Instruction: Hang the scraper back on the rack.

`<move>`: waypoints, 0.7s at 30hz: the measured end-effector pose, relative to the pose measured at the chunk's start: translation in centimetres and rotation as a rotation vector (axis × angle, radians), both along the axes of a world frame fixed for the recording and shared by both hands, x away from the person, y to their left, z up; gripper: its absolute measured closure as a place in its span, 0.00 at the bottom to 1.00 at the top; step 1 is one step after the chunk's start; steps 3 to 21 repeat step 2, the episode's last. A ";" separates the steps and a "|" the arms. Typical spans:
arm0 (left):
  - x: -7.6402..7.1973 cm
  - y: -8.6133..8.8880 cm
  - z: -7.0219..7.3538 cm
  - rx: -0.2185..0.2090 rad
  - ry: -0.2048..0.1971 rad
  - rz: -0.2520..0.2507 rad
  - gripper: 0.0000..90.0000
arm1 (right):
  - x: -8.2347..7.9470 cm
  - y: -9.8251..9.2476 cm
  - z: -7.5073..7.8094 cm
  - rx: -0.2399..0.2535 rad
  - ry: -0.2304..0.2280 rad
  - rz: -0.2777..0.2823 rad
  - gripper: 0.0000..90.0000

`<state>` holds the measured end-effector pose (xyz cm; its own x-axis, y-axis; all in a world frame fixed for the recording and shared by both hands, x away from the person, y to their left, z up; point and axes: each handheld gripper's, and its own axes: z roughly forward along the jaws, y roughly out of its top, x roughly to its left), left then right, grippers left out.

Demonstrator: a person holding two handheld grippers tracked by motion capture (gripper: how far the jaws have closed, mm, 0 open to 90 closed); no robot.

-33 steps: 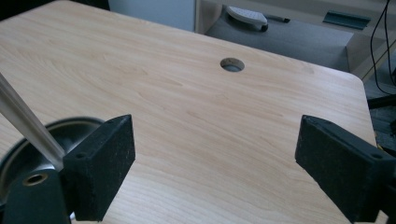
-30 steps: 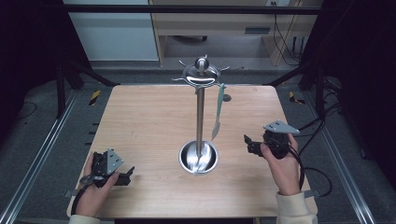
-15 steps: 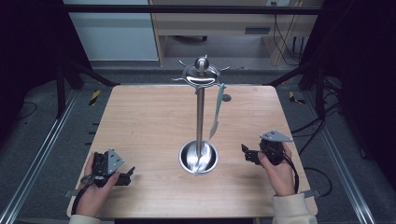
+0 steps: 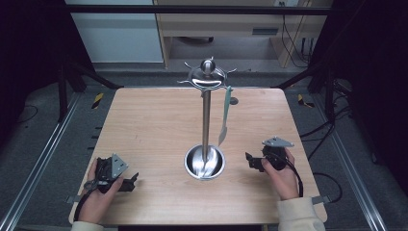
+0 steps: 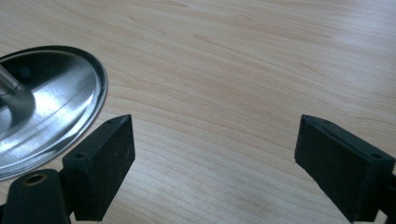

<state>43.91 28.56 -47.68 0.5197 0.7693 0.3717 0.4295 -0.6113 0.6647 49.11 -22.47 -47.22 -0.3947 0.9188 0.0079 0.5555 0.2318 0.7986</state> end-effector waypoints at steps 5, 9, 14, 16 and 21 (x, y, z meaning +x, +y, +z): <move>0.0 0.0 0.0 -0.007 0.002 0.002 0.03 | 0.0 0.0 0.0 0.000 -0.004 0.003 0.14; 0.0 0.0 0.0 -0.007 0.002 0.002 0.03 | 0.0 0.0 0.0 0.000 -0.004 0.003 0.14; 0.0 0.0 0.0 -0.007 0.002 0.002 0.03 | 0.0 0.0 0.0 0.000 -0.004 0.003 0.14; 0.0 0.0 0.0 -0.007 0.002 0.002 0.03 | 0.0 0.0 0.0 0.000 -0.004 0.003 0.14; 0.0 0.0 0.0 -0.007 0.002 0.002 0.03 | 0.0 0.0 0.0 0.000 -0.004 0.003 0.14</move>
